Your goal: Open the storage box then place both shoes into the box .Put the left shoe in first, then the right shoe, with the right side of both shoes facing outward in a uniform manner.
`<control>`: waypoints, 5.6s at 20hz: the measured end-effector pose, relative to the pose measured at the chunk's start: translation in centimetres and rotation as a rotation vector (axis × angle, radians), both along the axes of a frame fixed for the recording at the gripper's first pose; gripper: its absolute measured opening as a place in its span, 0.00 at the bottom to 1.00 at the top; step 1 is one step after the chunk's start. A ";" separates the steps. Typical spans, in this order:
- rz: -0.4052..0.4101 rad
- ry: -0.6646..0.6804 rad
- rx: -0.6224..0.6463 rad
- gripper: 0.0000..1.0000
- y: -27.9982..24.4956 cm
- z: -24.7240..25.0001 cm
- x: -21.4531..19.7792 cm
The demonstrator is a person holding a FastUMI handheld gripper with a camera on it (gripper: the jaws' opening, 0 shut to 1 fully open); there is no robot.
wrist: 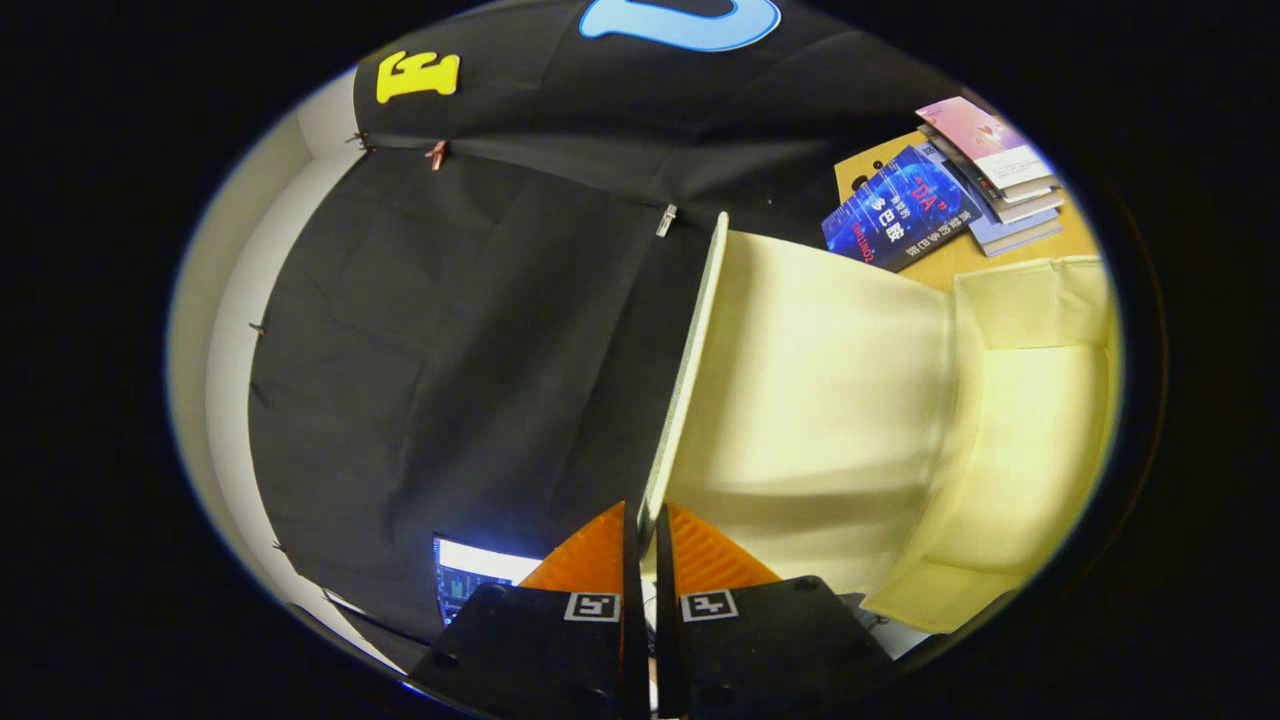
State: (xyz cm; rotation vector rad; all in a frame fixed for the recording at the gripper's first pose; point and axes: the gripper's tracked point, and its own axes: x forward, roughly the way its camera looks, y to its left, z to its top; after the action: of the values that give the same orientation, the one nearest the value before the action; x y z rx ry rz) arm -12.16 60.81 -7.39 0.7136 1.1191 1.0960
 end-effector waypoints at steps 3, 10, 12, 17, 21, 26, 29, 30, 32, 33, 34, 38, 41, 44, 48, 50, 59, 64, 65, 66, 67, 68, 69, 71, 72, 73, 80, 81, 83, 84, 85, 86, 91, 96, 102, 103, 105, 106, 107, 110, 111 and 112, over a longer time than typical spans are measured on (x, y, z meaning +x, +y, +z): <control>0.012 -0.036 -0.076 0.16 0.8 -2.7 -0.8; -0.076 -0.253 -0.170 0.98 -5.1 -3.1 2.2; -0.131 -0.321 -0.211 0.98 -8.5 -2.8 3.8; -0.312 -0.511 -0.390 0.98 -20.1 -2.5 7.8; -0.423 -0.606 -0.580 0.98 -30.1 -4.3 9.8; -0.503 -0.616 -0.827 0.99 -41.4 -8.8 11.0; -0.498 -0.573 -0.912 0.99 -46.1 -12.1 10.8; -0.495 -0.557 -0.940 0.99 -47.6 -13.2 11.1; -0.469 -0.534 -1.006 0.99 -50.5 -16.0 11.5; -0.445 -0.516 -1.031 0.99 -51.5 -17.6 11.5; -0.423 -0.495 -1.042 0.99 -52.2 -19.0 11.7; -0.361 -0.412 -1.010 0.99 -52.6 -23.3 12.4; -0.305 -0.403 -0.974 0.99 -51.6 -25.7 12.8; -0.304 -0.432 -1.009 0.99 -52.2 -27.3 14.2; -0.247 -0.429 -0.946 0.92 -50.6 -28.6 14.4; -0.243 -0.388 -0.892 0.66 -49.6 -28.7 13.9; -0.335 -0.228 -0.822 0.05 -49.7 -28.1 13.7; -0.422 -0.193 -0.778 0.05 -48.9 -24.6 12.9; -0.451 -0.187 -0.769 0.05 -48.8 -23.5 12.6; -0.480 -0.172 -0.760 0.05 -48.6 -22.4 12.3; -0.510 -0.152 -0.749 0.05 -48.4 -21.2 11.8; -0.537 -0.136 -0.734 0.05 -48.1 -19.9 11.4; -0.561 -0.127 -0.721 0.05 -47.7 -18.5 11.0; -0.601 -0.129 -0.701 0.05 -46.8 -15.4 10.4; -0.618 -0.137 -0.695 0.05 -46.4 -14.0 10.0; -0.637 -0.145 -0.689 0.05 -45.8 -12.6 9.7; -0.668 -0.170 -0.592 0.05 -37.3 -5.4 8.1; -0.658 -0.163 -0.568 0.05 -35.6 -5.0 7.8; -0.632 -0.146 -0.531 0.05 -32.3 -4.6 7.2; -0.616 -0.140 -0.520 0.05 -30.8 -4.7 7.0; -0.601 -0.142 -0.512 0.05 -29.2 -4.9 6.9; -0.581 -0.141 -0.509 0.05 -27.4 -5.4 6.7; -0.489 -0.162 -0.544 0.05 -21.0 -9.2 6.2; -0.449 -0.129 -0.633 0.05 -18.8 -13.7 6.5; -0.395 -0.101 -0.738 0.05 -17.3 -17.8 7.0; -0.377 -0.103 -0.749 0.05 -17.0 -18.3 6.9; -0.351 -0.108 -0.770 0.05 -16.6 -19.0 6.8; -0.335 -0.108 -0.762 0.06 -16.0 -19.1 6.5; -0.309 -0.104 -0.723 0.15 -14.9 -18.8 6.2; -0.247 -0.178 -0.670 0.72 -13.7 -16.9 5.9; -0.228 -0.229 -0.676 0.91 -14.3 -15.9 6.0; -0.222 -0.284 -0.675 0.90 -15.2 -15.1 6.0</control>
State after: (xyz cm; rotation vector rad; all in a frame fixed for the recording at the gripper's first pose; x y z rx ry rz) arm -6.13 45.63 -22.47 0.1347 1.0446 0.5490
